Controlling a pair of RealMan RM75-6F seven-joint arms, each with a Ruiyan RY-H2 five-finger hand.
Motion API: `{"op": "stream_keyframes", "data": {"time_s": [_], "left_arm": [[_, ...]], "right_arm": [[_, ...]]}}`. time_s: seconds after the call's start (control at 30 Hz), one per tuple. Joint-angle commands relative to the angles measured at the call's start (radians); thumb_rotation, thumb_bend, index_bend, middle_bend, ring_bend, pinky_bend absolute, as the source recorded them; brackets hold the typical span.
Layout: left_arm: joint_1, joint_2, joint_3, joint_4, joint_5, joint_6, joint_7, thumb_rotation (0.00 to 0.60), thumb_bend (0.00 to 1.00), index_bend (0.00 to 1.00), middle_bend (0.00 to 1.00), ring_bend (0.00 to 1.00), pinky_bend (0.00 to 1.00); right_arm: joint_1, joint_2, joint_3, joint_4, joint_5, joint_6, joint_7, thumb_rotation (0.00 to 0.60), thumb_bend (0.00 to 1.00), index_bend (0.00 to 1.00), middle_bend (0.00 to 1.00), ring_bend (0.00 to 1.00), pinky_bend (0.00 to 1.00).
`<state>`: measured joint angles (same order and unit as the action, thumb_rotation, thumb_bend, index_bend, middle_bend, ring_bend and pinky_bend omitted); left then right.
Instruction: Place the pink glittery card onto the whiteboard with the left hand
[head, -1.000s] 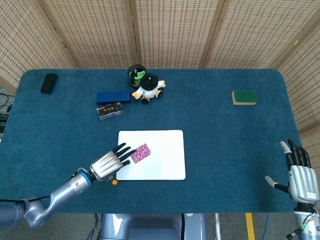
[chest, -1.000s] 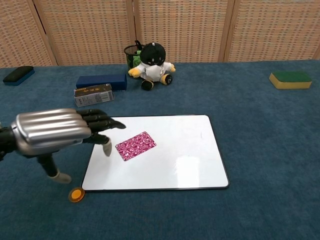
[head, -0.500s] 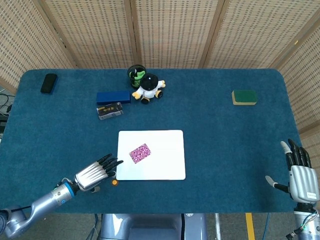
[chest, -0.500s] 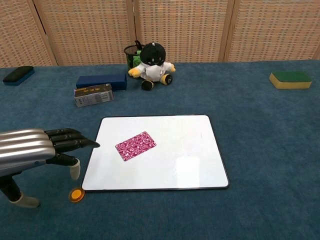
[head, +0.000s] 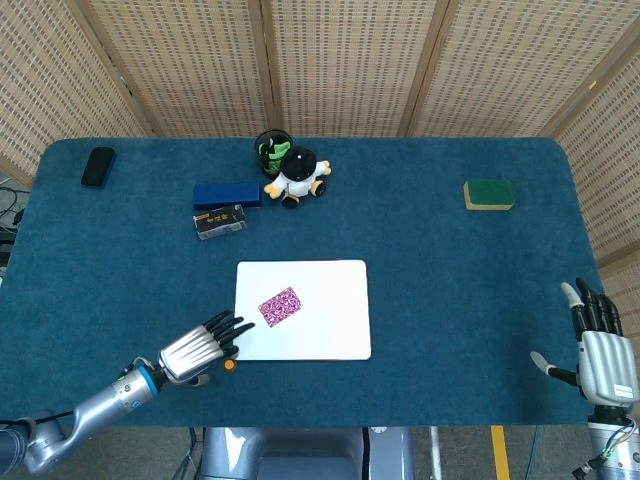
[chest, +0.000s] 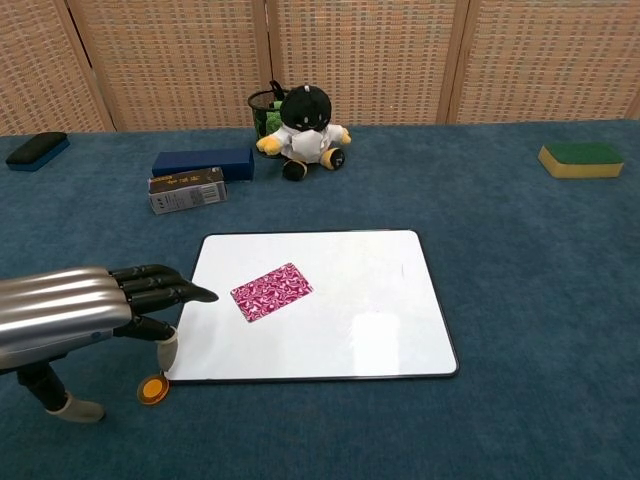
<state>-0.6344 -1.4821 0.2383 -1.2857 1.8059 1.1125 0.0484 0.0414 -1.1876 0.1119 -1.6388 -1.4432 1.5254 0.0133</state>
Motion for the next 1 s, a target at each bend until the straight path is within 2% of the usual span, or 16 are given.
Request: {"op": "stream_keyframes", "data": {"time_s": [0.03,0.27,1.0], "left_arm": [[0.000,-0.006,-0.006,0.002,-0.003,-0.007,0.007,0.600,0.20,0.40,0.00,0.00,0.00],[-0.001,-0.015,-0.020,0.002,-0.014,-0.025,0.018,0.600,0.24,0.42,0.00,0.00,0.00],[0.005,-0.056,-0.029,0.029,-0.012,-0.043,0.031,0.600,0.24,0.44,0.00,0.00,0.00]], "right_arm": [[0.000,0.001,0.000,0.000,0.000,-0.001,0.001,0.600,0.00,0.00,0.00,0.00,0.00],[0.000,0.002,-0.001,0.000,-0.001,-0.002,0.004,0.600,0.00,0.00,0.00,0.00,0.00],[0.000,0.005,-0.003,-0.002,-0.001,-0.006,0.015,0.600,0.00,0.00,0.00,0.00,0.00]]}}
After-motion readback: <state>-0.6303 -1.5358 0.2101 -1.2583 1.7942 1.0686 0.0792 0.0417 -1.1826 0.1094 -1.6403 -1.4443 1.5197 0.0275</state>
